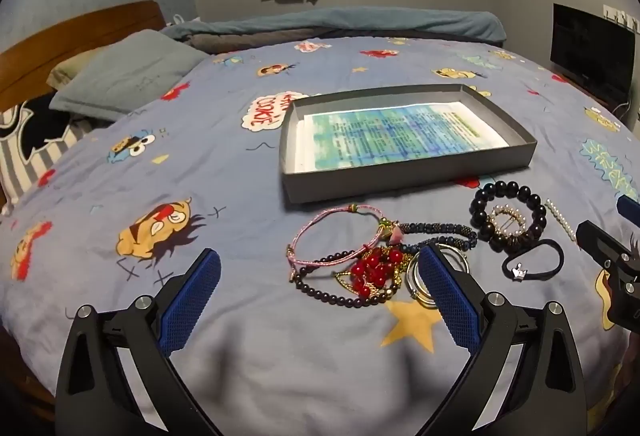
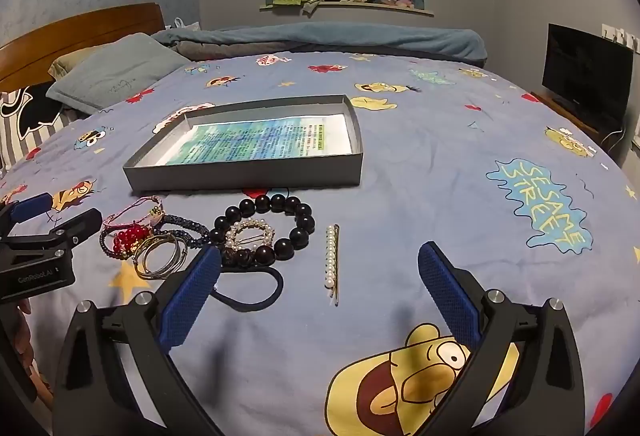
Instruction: Organize jewelry
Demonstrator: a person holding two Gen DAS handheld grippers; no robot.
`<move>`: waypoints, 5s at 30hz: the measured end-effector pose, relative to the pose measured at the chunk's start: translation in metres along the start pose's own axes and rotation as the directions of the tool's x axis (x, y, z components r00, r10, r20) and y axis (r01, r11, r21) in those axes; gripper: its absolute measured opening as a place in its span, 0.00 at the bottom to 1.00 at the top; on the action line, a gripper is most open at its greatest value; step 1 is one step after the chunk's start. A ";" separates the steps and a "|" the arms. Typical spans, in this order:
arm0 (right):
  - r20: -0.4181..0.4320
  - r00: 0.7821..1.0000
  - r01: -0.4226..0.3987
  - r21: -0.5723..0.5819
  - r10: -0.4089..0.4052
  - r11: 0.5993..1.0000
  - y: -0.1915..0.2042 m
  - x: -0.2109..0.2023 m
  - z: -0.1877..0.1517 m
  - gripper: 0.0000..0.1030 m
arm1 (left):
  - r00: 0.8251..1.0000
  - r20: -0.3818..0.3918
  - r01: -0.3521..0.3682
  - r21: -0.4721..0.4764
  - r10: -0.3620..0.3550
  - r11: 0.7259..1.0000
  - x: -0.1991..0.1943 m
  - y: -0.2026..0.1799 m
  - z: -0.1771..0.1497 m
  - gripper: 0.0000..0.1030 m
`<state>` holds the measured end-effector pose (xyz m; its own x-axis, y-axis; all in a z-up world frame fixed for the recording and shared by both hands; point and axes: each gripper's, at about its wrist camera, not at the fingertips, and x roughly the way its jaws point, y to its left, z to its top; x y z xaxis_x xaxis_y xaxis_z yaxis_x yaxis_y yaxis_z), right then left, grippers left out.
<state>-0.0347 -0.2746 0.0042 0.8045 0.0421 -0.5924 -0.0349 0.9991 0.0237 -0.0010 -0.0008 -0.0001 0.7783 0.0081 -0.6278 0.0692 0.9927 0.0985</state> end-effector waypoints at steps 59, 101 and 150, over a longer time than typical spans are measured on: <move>-0.004 1.000 0.010 -0.007 -0.010 1.000 0.000 0.001 -0.003 0.95 | 1.000 -0.025 0.004 0.008 -0.004 1.000 0.005 -0.007 -0.004 0.95; -0.047 0.998 -0.038 -0.045 0.036 0.998 0.002 0.066 0.021 0.87 | 0.987 -0.122 0.098 -0.028 -0.101 0.995 0.091 0.051 0.005 0.89; 0.086 0.964 -0.248 -0.040 0.251 0.968 0.016 0.021 0.048 0.14 | 0.970 0.128 0.186 0.150 -0.205 0.971 0.023 0.030 0.026 0.03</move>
<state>0.0100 -0.2578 0.0302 0.8178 0.2913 -0.4963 -0.2570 0.9565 0.1381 0.0348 0.0256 0.0086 0.8208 -0.2113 -0.5308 0.3052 0.9476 0.0946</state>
